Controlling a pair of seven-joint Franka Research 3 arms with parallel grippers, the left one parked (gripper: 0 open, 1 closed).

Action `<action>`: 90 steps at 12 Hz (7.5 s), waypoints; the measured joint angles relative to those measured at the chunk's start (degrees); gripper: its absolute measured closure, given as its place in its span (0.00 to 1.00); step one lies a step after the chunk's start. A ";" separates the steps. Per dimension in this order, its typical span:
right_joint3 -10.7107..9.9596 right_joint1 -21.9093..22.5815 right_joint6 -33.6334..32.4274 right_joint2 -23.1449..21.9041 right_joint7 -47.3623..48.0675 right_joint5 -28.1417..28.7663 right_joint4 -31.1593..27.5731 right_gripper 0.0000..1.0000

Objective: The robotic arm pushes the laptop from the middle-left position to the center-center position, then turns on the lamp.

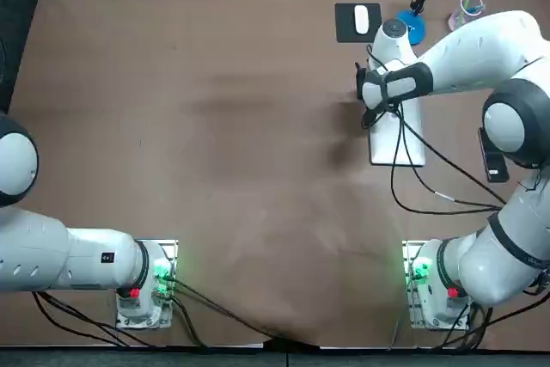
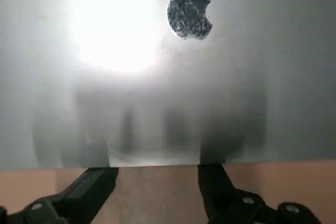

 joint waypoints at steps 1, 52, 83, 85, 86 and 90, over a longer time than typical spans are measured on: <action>0.00 -0.47 -0.21 0.00 -0.47 0.00 -0.14 0.00; -0.62 -15.14 -8.43 10.40 -72.12 -10.64 33.28 0.98; -0.69 -20.29 -5.53 19.66 -72.41 -17.63 39.96 0.98; -0.68 -20.31 -5.50 19.78 -72.41 -17.63 40.22 0.98; -0.64 -20.31 -5.42 19.87 -72.41 -17.63 40.39 0.98; 0.34 -19.76 -6.23 19.95 -72.42 -17.63 41.37 0.98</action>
